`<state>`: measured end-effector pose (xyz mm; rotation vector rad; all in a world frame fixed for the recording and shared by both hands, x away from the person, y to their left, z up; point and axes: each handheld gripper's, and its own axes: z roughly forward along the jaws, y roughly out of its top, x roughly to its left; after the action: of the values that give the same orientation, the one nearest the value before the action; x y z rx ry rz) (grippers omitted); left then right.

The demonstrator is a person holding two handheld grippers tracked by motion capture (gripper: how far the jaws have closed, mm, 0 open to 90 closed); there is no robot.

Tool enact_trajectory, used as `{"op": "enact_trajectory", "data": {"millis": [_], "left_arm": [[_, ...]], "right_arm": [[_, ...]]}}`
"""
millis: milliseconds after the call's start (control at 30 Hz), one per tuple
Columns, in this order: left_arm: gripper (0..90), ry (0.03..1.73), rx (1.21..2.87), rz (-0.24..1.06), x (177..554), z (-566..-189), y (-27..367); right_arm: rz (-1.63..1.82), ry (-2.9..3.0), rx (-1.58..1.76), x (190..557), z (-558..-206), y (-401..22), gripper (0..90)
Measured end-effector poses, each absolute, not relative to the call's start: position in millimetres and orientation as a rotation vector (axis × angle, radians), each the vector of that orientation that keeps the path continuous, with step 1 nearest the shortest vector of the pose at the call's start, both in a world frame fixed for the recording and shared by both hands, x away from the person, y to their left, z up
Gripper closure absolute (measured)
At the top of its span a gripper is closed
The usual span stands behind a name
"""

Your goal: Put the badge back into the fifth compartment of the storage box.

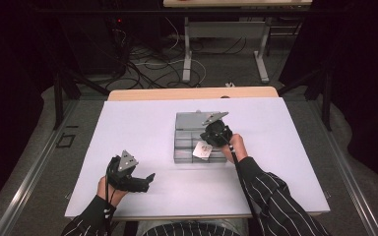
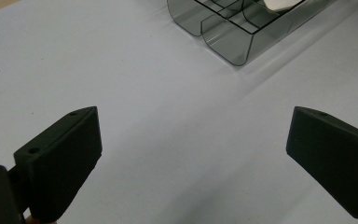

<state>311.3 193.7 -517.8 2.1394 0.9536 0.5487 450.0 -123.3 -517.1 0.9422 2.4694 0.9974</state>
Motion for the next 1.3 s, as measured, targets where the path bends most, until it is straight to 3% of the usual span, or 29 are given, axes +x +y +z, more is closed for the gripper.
{"op": "enact_trajectory", "data": {"millis": [367,1033,1300], "left_arm": [[3.0,0.952,2.141,0.546,311,-518,194],[2.9,0.954,2.143,0.544,311,-518,195],[3.0,0.952,2.141,0.550,311,-518,195]], "right_arm": [[0.998,2.494,1.003,462,-530,-121,90.0],[1.056,2.542,1.007,449,-517,-122,90.0],[1.087,2.528,0.981,434,-506,-141,78.8]]}}
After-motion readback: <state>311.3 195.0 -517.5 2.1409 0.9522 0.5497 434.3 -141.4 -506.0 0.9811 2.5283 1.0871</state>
